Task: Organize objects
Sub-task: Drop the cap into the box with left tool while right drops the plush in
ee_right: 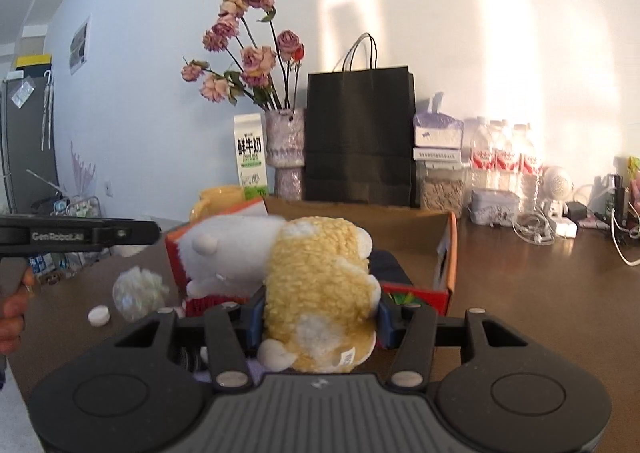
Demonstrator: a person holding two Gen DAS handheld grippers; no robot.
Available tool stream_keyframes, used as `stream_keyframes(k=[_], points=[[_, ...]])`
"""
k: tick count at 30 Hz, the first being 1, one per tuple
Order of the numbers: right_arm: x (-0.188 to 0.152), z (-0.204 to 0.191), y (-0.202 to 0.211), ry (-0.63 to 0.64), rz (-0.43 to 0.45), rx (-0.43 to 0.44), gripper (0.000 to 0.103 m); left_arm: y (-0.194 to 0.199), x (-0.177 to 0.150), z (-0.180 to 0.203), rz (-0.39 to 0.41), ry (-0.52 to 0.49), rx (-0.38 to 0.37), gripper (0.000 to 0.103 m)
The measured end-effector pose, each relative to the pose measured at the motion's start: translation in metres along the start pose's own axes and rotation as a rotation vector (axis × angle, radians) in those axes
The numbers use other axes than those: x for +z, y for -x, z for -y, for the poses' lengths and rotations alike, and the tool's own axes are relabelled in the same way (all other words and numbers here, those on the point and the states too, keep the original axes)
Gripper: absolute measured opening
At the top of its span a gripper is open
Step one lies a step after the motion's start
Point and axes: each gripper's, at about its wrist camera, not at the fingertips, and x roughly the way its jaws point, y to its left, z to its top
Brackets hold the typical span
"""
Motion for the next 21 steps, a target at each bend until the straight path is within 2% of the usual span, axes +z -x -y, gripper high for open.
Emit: stream_keyframes(k=[9,21], points=[[0.031,0.005,-0.043,0.013,0.027,-0.034,0.05,-0.039,0.029,0.011,0.027,0.005,-0.018,0.041],[0.059,0.034,-0.116,-0.02,0.03,-0.122,0.05,-0.111,0.053,0.003,0.036,0.078,0.004,0.041]])
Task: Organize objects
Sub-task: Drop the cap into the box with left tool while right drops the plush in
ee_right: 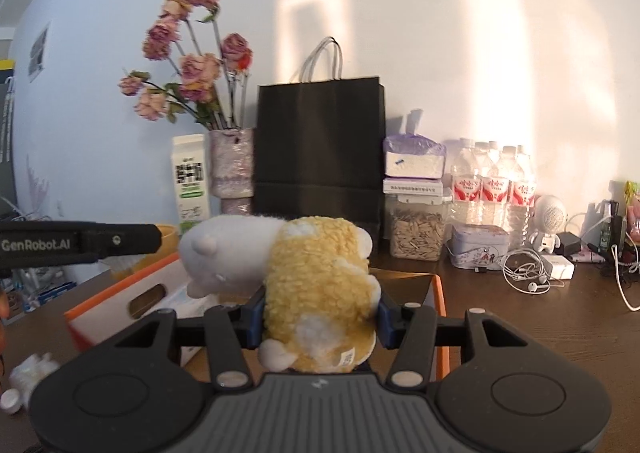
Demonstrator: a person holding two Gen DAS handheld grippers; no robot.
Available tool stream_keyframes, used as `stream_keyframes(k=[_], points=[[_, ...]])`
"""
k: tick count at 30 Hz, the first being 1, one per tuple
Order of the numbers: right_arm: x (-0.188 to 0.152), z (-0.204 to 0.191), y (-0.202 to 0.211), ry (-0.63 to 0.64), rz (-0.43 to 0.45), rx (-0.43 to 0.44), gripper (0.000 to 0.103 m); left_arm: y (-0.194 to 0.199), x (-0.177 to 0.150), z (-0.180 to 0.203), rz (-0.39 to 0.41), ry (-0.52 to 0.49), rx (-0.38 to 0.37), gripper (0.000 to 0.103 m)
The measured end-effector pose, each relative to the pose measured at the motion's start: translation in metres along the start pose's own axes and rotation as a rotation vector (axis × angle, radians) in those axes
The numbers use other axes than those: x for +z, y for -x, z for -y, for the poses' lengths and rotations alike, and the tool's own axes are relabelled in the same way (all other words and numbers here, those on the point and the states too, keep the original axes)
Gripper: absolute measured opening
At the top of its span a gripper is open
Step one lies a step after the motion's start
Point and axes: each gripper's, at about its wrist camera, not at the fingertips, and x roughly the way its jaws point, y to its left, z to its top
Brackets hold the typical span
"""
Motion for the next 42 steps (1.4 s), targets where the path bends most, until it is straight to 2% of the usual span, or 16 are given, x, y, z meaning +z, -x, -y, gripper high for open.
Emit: stream_keyframes(k=[8,11,16,18,19,20,21,24,42], points=[[-0.004,0.011,-0.045,-0.02,-0.059,-0.03,0.05,-0.052,-0.008,0.003,-0.048,-0.012,0.009,0.041],[-0.005,0.014,-0.054,-0.023,-0.072,-0.033,0.05,-0.061,-0.016,0.001,-0.087,-0.018,0.009,0.041],[-0.012,0.013,-0.06,-0.004,-0.102,-0.038,0.051,-0.06,-0.017,-0.004,-0.087,-0.014,0.024,0.041],[-0.012,0.012,-0.058,0.003,-0.102,-0.035,0.056,-0.058,-0.017,-0.005,-0.078,-0.012,0.033,0.052],[-0.012,0.012,-0.057,0.007,-0.1,-0.03,0.072,-0.056,-0.016,-0.007,-0.079,-0.008,0.037,0.076],[-0.014,0.011,-0.055,0.01,-0.098,-0.025,0.101,-0.054,-0.016,-0.008,-0.071,0.0,0.046,0.098],[-0.015,0.01,-0.052,0.016,-0.095,-0.024,0.103,-0.051,-0.014,-0.009,-0.054,0.001,0.063,0.103],[-0.015,0.008,-0.045,0.027,-0.082,-0.022,0.103,-0.045,-0.011,-0.008,-0.028,-0.01,0.084,0.103],[-0.014,0.009,-0.04,0.018,-0.068,-0.02,0.103,-0.043,-0.016,-0.003,-0.049,-0.034,0.077,0.103]])
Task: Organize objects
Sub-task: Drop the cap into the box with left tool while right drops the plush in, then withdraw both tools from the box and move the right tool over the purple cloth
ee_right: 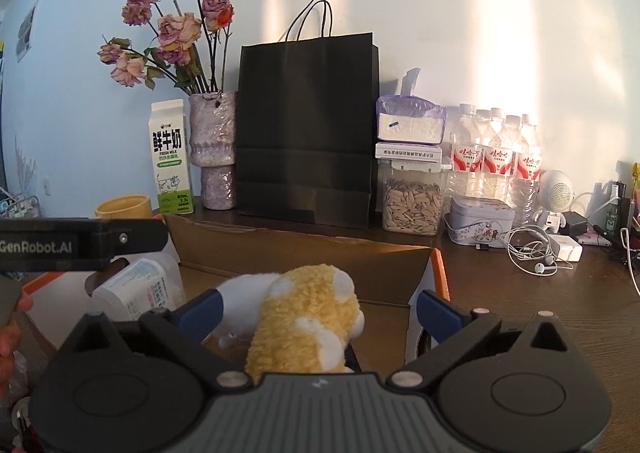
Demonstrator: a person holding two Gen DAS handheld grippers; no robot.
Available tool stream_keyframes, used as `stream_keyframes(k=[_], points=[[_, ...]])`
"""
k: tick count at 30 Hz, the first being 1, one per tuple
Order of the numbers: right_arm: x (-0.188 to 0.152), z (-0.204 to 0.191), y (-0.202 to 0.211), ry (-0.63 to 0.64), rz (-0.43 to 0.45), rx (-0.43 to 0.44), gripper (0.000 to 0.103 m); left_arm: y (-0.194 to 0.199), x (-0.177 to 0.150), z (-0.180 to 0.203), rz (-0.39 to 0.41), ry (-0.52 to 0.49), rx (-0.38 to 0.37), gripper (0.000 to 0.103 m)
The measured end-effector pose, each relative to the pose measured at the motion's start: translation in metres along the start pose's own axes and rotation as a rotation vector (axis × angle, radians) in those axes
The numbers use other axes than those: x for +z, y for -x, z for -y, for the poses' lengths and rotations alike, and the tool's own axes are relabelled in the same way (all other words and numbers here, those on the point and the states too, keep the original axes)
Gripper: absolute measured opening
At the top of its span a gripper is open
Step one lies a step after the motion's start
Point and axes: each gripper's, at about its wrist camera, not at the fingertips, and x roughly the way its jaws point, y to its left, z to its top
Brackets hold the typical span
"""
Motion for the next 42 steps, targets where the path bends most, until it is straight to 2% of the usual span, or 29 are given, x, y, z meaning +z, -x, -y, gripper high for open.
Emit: stream_keyframes(k=[10,26,37,42], points=[[0.002,-0.001,0.011,-0.001,0.022,0.004,0.103,0.017,0.004,0.0,0.019,0.012,0.004,0.103],[0.002,-0.018,0.043,0.035,0.048,0.023,0.103,0.052,0.002,-0.006,0.006,0.018,0.024,0.103],[-0.003,-0.03,0.084,0.048,0.027,0.054,0.103,0.102,-0.005,-0.019,0.018,0.003,0.024,0.103],[-0.015,-0.04,0.109,0.071,0.005,0.089,0.103,0.127,-0.018,-0.028,-0.009,-0.016,0.032,0.103]])
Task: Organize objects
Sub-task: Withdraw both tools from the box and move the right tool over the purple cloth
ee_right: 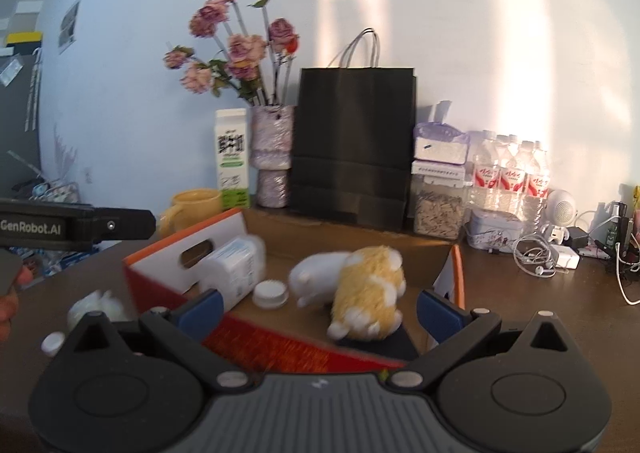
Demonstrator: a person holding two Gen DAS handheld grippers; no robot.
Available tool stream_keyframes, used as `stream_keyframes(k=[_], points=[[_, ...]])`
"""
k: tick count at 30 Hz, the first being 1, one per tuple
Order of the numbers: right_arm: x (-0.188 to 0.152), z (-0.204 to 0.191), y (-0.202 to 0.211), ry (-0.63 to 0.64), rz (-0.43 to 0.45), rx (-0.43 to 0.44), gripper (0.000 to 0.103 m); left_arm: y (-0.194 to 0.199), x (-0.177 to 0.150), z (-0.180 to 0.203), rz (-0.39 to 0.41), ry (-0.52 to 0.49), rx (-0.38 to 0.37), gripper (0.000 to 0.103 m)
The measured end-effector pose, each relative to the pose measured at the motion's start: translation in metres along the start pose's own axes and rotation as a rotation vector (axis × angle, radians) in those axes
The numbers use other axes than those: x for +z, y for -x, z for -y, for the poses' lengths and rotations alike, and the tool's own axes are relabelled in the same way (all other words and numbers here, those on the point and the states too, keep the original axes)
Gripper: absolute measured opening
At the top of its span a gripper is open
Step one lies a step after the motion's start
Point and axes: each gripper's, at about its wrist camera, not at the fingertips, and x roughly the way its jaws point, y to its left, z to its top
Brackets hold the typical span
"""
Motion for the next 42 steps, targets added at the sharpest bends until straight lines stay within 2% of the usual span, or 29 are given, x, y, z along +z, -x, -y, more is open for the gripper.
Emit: stream_keyframes(k=[16,23,29,36,42], points=[[-0.056,-0.028,0.056,-0.006,-0.125,0.075,0.103,0.073,-0.065,-0.037,-0.089,0.019,0.064,0.103],[-0.074,-0.043,0.067,0.007,-0.174,0.119,0.103,0.092,-0.081,-0.042,-0.115,0.015,0.056,0.103],[-0.079,-0.057,0.063,0.041,-0.211,0.159,0.103,0.097,-0.089,-0.04,-0.126,0.025,0.036,0.103],[-0.088,-0.066,0.036,0.093,-0.283,0.171,0.103,0.097,-0.094,-0.042,-0.135,0.027,0.031,0.103],[-0.092,-0.064,0.032,0.104,-0.269,0.199,0.103,0.092,-0.096,-0.05,-0.149,0.038,0.05,0.103]])
